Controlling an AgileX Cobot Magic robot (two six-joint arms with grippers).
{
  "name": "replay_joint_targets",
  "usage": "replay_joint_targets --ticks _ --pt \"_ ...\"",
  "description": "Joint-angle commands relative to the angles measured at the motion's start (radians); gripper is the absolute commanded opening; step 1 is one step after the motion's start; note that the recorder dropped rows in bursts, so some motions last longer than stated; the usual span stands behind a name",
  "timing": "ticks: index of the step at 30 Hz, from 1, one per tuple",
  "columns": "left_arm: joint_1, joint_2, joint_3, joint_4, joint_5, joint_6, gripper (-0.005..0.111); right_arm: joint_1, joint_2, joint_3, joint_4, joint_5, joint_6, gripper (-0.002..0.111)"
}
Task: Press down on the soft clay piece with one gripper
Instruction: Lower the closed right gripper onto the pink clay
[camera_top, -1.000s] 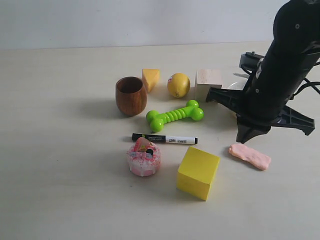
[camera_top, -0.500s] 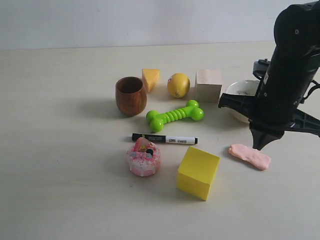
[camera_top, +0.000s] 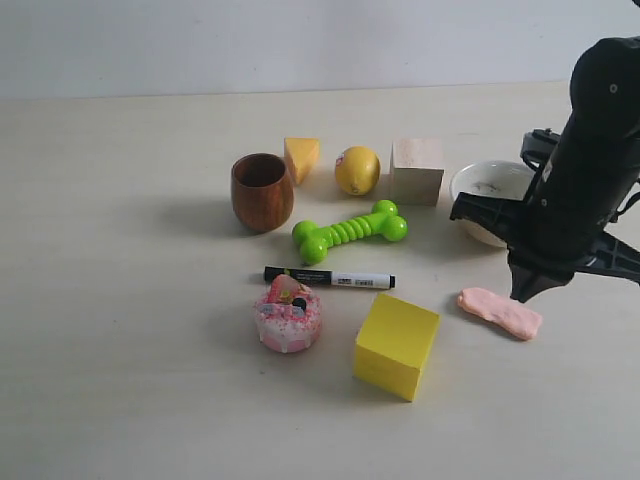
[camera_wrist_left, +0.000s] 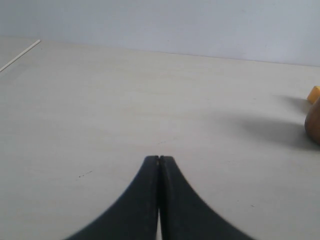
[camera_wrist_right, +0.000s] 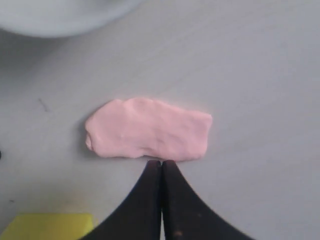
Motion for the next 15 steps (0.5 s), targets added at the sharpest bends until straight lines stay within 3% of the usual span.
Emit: replay_joint_targets --ticks 1,15 --pt "-0.005 -0.007 0.0 -0.008 -0.01 -0.003 0.0 -0.005 0.007 0.005 -0.005 -0.048 -0.008 0.0" --pt "-0.005 -0.007 0.0 -0.008 -0.01 -0.003 0.0 -0.016 0.079 0.005 0.016 -0.086 -0.046 0.0"
